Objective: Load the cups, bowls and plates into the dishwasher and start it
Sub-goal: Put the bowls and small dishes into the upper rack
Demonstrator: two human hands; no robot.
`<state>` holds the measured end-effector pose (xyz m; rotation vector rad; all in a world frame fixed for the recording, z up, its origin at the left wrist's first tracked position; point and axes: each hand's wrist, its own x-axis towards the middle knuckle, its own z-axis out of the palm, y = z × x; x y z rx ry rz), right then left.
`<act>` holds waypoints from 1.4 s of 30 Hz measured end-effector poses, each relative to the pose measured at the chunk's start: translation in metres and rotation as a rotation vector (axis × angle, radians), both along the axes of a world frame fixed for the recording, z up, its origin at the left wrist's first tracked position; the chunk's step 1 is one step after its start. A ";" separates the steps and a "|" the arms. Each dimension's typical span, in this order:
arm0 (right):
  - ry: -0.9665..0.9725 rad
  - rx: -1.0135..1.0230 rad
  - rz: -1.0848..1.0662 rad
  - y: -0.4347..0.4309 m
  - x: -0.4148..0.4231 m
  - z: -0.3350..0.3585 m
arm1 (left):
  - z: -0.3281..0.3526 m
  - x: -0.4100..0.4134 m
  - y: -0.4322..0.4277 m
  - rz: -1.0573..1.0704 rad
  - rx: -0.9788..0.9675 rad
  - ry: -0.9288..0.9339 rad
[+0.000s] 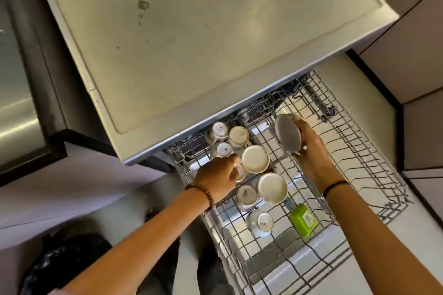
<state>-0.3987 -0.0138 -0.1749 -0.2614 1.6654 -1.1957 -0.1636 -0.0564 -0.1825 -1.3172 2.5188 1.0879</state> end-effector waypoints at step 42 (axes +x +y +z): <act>0.830 0.001 0.349 0.021 0.087 -0.001 | 0.000 0.047 0.025 -0.002 -0.093 0.111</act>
